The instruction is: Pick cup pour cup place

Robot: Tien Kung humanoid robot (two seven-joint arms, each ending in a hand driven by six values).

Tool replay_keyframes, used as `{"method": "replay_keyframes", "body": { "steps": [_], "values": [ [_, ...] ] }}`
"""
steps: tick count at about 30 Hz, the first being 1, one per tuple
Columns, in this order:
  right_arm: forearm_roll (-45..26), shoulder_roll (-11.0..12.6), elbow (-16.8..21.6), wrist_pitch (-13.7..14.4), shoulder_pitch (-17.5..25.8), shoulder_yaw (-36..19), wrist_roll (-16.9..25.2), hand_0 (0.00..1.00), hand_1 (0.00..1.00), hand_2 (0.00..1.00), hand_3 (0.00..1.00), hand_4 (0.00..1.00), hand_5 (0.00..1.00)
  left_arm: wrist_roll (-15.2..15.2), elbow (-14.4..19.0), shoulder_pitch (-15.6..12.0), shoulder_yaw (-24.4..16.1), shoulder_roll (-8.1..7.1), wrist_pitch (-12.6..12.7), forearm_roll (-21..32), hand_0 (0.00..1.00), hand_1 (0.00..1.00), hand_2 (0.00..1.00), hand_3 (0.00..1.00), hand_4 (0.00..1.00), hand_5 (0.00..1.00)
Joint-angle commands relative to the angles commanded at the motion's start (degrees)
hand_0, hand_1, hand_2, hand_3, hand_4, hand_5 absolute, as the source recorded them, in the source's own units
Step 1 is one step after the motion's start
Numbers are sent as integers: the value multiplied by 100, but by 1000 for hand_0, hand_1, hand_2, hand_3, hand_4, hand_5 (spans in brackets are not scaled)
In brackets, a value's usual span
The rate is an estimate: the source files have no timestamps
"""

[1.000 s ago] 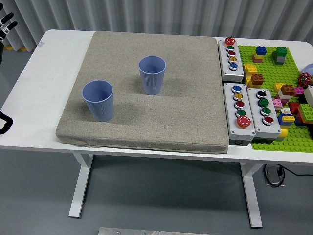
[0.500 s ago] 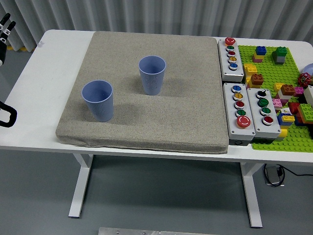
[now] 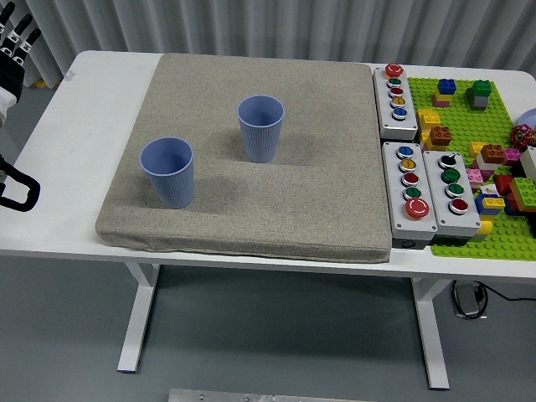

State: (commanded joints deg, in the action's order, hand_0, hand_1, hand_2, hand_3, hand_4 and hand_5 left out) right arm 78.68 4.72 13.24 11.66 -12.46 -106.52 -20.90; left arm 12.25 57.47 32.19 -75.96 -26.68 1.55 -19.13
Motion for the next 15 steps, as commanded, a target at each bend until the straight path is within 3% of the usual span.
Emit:
{"method": "replay_keyframes", "body": {
  "steps": [15],
  "values": [
    [53, 20, -17, -19, -36, 25, 3, 693, 663, 613, 614, 2, 340, -13, 81, -110, -163, -6, 80, -298, 817, 844, 956, 945, 862, 998]
  ]
}}
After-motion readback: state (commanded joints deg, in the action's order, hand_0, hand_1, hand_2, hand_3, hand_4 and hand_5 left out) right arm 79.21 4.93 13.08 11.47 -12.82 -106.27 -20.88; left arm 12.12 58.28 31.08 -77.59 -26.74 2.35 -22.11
